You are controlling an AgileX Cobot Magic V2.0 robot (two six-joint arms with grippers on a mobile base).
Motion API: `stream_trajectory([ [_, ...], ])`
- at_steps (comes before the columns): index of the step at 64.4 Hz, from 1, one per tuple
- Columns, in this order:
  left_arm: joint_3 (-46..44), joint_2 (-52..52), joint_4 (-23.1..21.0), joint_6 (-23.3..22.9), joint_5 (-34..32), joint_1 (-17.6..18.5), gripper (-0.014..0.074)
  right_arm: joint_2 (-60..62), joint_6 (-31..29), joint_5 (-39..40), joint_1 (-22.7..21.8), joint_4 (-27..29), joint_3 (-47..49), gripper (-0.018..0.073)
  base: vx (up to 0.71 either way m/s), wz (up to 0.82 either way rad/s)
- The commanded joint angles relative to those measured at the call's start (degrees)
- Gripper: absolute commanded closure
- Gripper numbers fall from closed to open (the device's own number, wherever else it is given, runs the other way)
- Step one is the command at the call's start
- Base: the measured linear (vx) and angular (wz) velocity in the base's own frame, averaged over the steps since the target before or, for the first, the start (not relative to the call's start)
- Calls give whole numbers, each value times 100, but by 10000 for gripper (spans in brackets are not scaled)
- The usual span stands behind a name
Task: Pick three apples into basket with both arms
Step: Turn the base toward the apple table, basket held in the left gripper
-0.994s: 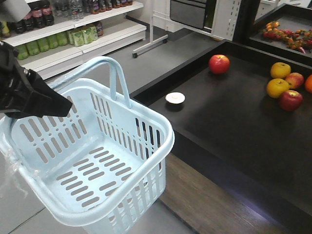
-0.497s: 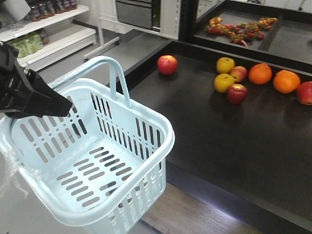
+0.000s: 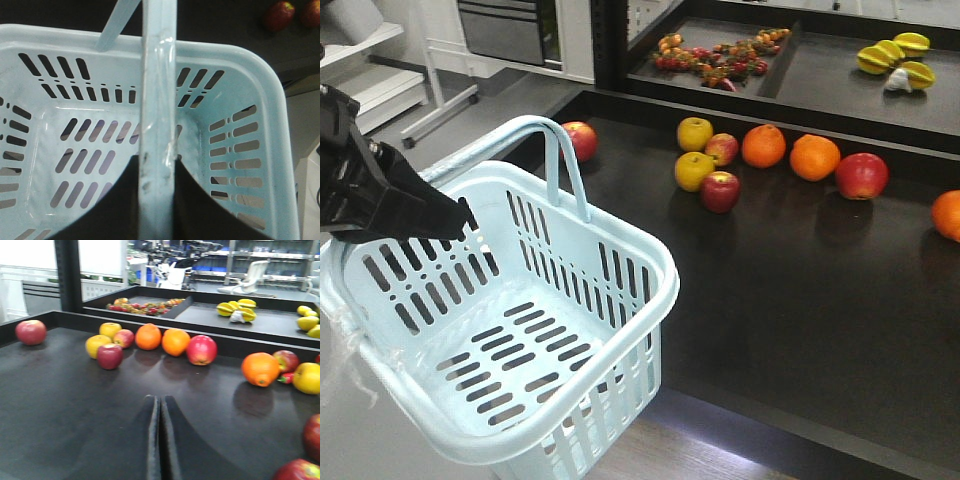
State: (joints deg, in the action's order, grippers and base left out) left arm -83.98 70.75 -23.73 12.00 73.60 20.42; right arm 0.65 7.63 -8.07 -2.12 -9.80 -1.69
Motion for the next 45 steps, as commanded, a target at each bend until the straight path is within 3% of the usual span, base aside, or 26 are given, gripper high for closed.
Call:
stream_trajectory([
  [1, -160, -140, -256, -29, -166, 23, 604, 47, -20, 421, -5, -66, -59, 563, 7, -27],
  [45, -160, -140, -256, -29, -166, 23, 604, 47, -20, 421, -5, -66, -59, 563, 7, -26],
])
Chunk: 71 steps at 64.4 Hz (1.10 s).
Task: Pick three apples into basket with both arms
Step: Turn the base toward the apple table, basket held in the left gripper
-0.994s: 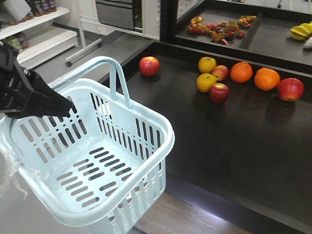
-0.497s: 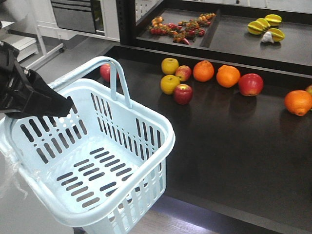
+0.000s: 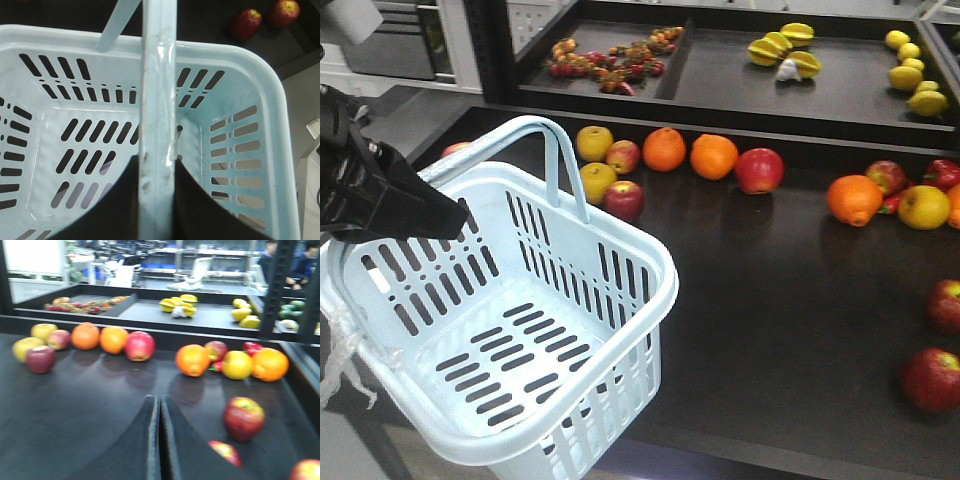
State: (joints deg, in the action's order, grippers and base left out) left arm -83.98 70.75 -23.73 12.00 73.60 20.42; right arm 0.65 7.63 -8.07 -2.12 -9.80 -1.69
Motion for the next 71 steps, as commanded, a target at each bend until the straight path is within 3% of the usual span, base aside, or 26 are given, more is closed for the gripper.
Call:
stream_trajectory([
  [1, -160, -140, -256, -29, -166, 23, 604, 47, -20, 421, -5, -66, -59, 563, 9, -33],
  [71, -160, -140, -256, -29, -166, 23, 604, 47, -20, 421, -5, -66, -59, 563, 7, -18],
])
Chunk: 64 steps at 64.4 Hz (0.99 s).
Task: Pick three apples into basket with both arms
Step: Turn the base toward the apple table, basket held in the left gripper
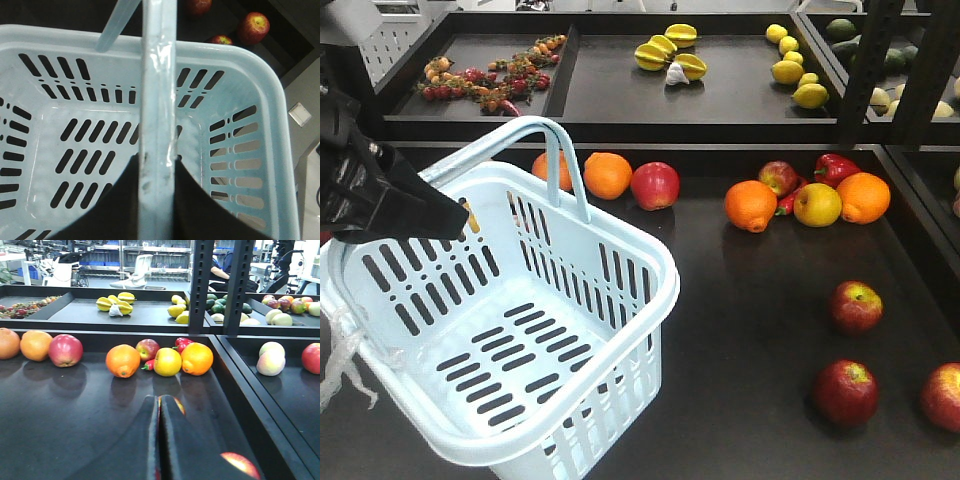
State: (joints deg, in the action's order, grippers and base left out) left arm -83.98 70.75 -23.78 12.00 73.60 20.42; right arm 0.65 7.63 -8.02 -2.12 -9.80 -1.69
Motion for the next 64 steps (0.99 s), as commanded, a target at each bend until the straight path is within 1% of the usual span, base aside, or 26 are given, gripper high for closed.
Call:
stream_trajectory([
  [1, -160, -140, -251, -29, -166, 23, 604, 47, -20, 415, -5, -66, -59, 563, 6, -7],
  [64, -160, -140, -251, -29, -166, 23, 604, 47, -20, 415, -5, -66, -59, 563, 5, -4],
])
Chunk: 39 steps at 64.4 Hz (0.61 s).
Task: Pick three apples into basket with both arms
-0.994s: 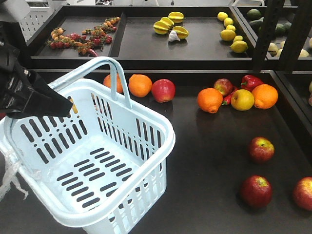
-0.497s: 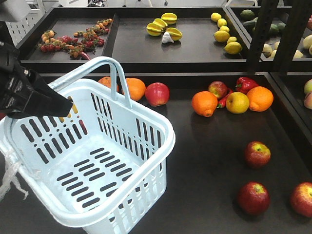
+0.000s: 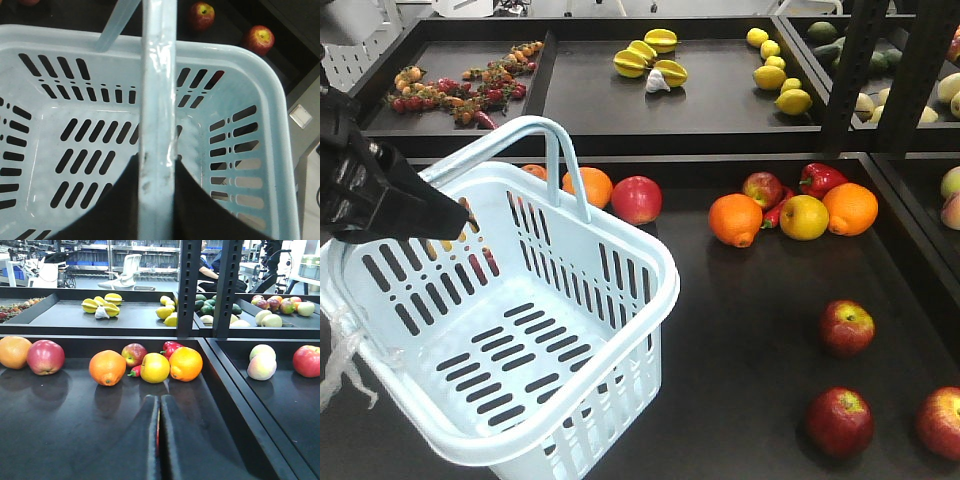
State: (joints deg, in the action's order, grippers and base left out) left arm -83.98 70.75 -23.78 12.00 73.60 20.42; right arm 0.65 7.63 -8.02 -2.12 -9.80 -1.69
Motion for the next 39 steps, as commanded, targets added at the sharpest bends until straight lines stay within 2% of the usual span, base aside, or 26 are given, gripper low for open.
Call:
stream_trajectory([
  [1, -160, -140, -251, -29, -166, 23, 604, 47, -20, 416, -5, -66, -59, 563, 2, -3],
  [39, -160, -140, -251, -29, -166, 23, 604, 47, -20, 416, -5, -66, -59, 563, 0, -1],
])
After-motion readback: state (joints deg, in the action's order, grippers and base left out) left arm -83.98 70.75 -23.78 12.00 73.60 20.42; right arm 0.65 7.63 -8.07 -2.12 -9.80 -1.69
